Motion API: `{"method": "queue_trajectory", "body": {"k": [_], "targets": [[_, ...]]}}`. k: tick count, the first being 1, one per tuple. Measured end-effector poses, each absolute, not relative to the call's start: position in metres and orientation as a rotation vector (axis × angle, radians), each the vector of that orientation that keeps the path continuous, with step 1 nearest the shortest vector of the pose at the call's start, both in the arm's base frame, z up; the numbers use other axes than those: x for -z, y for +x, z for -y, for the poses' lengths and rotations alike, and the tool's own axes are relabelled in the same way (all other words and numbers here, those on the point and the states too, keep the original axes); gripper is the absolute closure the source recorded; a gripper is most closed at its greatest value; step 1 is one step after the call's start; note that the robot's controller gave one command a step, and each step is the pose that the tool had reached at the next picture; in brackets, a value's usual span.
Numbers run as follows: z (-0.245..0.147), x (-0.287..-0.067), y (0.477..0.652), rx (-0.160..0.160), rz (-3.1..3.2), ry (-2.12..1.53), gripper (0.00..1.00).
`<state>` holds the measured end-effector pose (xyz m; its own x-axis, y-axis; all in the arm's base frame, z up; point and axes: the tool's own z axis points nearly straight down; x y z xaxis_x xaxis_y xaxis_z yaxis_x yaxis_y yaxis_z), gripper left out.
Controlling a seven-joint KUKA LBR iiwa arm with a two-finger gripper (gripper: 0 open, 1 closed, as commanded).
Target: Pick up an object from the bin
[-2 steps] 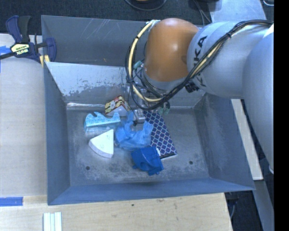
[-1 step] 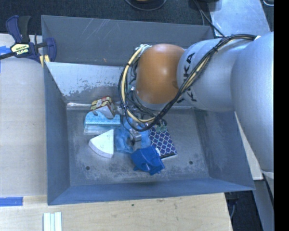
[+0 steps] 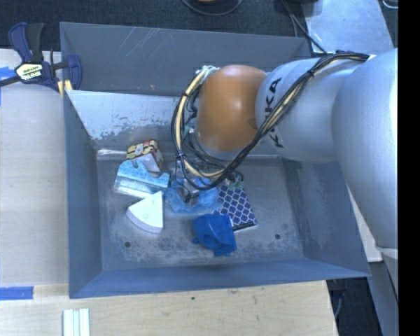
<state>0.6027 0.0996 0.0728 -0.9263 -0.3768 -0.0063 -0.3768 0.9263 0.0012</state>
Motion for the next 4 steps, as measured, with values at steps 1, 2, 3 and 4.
{"method": "queue_trajectory", "body": {"k": [1, 2, 3, 4], "targets": [[-0.1, -0.073, 0.603, -0.004, -3.078, -0.601, 1.0], [-0.13, -0.142, 0.616, -0.005, -3.066, -0.607, 1.0], [-0.133, -0.147, 0.581, -0.005, -3.071, -0.626, 0.0], [-0.133, -0.147, 0.582, -0.005, -3.071, -0.621, 0.0]]}}
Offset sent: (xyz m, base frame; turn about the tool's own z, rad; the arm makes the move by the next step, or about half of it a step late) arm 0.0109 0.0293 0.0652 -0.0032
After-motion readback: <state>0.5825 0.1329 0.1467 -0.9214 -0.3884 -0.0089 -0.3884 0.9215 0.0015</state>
